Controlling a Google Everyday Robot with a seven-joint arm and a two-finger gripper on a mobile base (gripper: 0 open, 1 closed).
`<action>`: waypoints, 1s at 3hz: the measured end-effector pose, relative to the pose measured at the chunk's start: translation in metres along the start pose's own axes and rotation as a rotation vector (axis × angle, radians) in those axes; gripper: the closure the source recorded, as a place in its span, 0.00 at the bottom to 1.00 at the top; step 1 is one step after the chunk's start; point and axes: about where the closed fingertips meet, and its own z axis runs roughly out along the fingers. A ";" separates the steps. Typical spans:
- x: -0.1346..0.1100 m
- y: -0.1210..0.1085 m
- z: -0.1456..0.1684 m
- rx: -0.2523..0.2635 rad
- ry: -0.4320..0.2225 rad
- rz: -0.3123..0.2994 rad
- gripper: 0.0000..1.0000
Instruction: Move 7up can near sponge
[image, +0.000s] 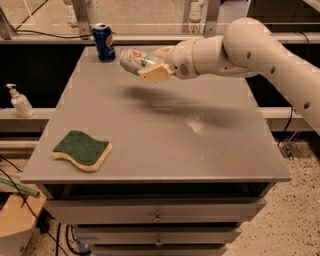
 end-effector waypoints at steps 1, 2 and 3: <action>-0.003 0.007 0.004 -0.022 0.009 -0.015 1.00; -0.009 0.040 0.010 -0.077 0.033 -0.063 1.00; -0.015 0.087 0.019 -0.157 0.043 -0.110 1.00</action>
Offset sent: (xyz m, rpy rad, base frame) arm -0.0749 0.0529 -0.0083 -0.1170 -0.0131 0.1751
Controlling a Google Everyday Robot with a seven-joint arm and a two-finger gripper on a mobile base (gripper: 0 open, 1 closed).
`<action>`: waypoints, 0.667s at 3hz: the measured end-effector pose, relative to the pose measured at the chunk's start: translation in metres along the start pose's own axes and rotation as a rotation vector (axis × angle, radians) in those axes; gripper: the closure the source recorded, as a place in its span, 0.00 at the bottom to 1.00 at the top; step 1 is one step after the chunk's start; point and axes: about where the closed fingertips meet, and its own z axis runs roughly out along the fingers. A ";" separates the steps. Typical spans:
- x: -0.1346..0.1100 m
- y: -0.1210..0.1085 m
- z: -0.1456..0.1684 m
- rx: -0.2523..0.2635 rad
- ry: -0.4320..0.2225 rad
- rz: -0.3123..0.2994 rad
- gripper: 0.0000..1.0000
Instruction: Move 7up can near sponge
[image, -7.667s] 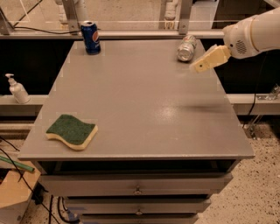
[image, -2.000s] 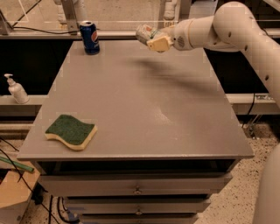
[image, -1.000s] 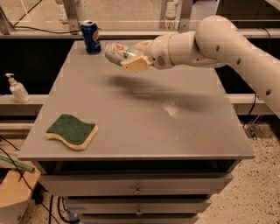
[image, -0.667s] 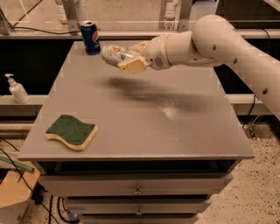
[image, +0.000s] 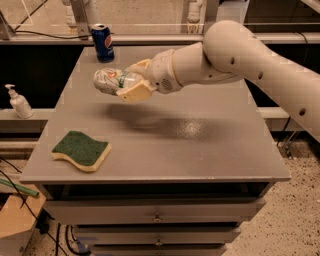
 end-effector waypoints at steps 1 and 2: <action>-0.007 0.041 0.012 -0.081 -0.006 -0.024 1.00; -0.007 0.075 0.023 -0.164 -0.024 -0.018 0.84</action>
Offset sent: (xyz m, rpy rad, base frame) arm -0.1018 0.0525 -0.0315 0.0231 0.1089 0.2395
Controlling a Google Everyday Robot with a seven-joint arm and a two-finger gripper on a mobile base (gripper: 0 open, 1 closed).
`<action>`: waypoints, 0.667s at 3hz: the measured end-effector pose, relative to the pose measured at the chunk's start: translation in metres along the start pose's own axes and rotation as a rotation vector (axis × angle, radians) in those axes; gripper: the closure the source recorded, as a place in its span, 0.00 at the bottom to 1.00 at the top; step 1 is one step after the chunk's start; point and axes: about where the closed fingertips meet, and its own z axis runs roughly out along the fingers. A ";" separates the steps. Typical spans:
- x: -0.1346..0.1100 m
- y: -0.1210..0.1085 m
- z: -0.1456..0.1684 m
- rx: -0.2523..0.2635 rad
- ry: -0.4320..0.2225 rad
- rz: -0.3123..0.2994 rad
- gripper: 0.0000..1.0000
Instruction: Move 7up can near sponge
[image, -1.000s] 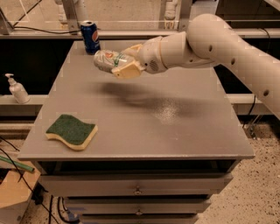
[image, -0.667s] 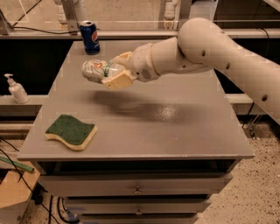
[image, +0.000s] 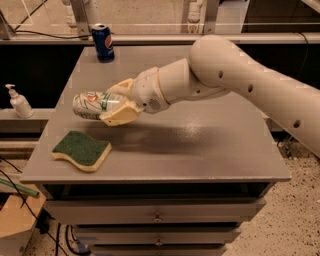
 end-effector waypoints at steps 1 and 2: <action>0.007 0.017 0.008 -0.038 -0.011 0.025 0.61; 0.015 0.025 0.010 -0.045 -0.014 0.040 0.38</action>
Offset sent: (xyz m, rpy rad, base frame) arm -0.0279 -0.0030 -0.0320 0.0185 0.0743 0.0122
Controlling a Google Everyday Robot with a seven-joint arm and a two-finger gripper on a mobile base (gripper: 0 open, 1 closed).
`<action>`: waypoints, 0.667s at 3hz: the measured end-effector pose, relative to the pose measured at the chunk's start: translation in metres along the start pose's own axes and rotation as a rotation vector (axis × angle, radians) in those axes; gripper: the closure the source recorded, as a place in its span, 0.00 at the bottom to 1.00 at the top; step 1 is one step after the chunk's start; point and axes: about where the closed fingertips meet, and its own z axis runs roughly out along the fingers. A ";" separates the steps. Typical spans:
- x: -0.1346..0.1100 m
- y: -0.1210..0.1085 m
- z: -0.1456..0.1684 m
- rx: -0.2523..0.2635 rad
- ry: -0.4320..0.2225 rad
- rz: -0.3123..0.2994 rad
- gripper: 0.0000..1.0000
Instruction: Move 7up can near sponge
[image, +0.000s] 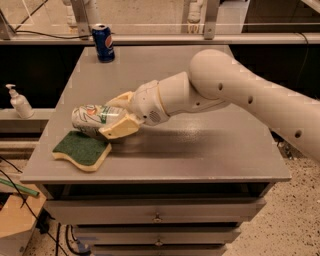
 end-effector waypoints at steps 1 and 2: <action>0.002 0.004 -0.001 0.012 -0.005 -0.004 0.13; 0.001 0.005 0.000 0.009 -0.004 -0.006 0.00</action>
Offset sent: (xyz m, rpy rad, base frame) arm -0.0035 -0.0016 -0.0011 0.0045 -0.0075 -0.0076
